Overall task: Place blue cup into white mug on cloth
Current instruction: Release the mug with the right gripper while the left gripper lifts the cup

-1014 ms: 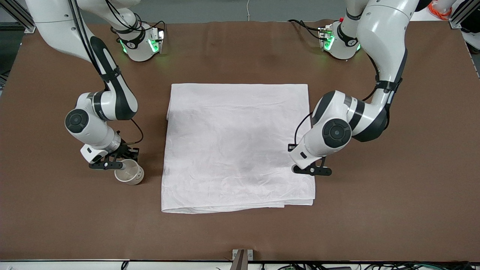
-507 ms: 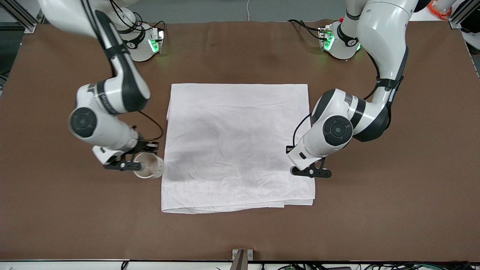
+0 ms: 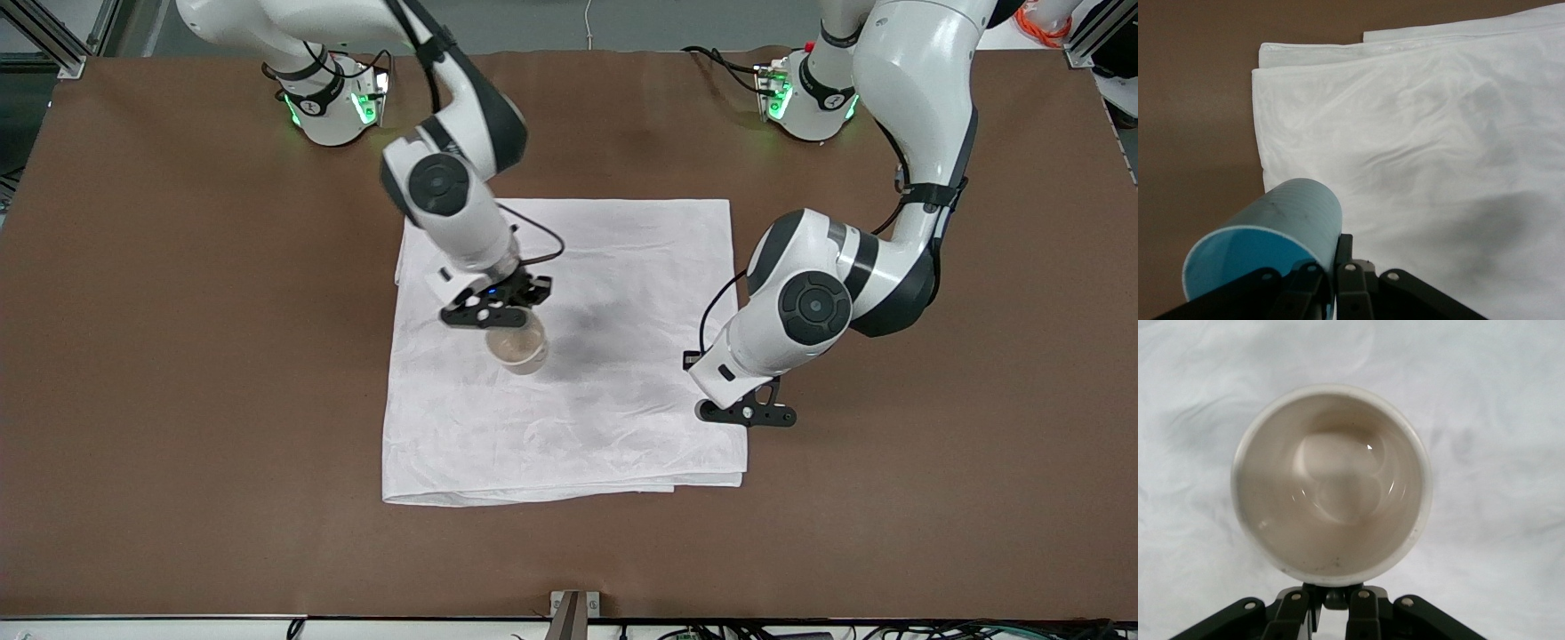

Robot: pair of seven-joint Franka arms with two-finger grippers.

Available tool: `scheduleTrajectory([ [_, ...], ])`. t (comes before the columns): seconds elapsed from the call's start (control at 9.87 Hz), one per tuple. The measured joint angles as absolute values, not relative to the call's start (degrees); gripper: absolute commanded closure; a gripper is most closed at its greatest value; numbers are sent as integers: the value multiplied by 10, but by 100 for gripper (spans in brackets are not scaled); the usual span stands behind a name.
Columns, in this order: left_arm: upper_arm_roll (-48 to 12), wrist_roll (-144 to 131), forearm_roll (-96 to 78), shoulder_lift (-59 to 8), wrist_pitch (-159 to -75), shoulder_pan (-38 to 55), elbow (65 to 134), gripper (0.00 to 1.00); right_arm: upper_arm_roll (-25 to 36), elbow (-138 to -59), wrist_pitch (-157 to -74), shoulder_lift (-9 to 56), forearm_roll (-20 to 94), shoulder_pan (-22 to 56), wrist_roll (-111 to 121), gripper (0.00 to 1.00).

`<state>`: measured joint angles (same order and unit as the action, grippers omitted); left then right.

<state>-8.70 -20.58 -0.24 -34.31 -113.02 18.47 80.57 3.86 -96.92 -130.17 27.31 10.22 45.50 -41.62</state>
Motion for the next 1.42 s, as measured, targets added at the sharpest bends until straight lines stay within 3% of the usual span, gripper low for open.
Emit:
scheduleTrajectory([
  [0.2, -87, -206, -2, -343, -1130, 185, 805, 100, 39, -950, -1316, 331, 102, 489, -439, 99],
  [0.3, -87, -206, -2, -343, -1130, 185, 805, 100, 41, -942, -1319, 351, 102, 494, -441, 90],
  [0.41, -87, -206, -2, -343, -1130, 185, 805, 100, 43, -938, -1318, 360, 102, 494, -441, 5],
  [0.51, -87, -206, -2, -343, -1130, 184, 805, 100, 45, -937, -1315, 364, 102, 494, -441, 0],
  [1.01, -87, -205, -2, -343, -1130, 182, 804, 100, 46, -913, -1249, 345, 102, 494, -441, 0],
  [1.22, -87, -205, -2, -334, -1130, 181, 792, 100, 58, -892, -1143, 255, 101, 484, -443, 0],
  [1.42, -91, -205, -2, -325, -1129, 187, 776, 100, 66, -888, -1007, 122, 71, 402, -418, 0],
])
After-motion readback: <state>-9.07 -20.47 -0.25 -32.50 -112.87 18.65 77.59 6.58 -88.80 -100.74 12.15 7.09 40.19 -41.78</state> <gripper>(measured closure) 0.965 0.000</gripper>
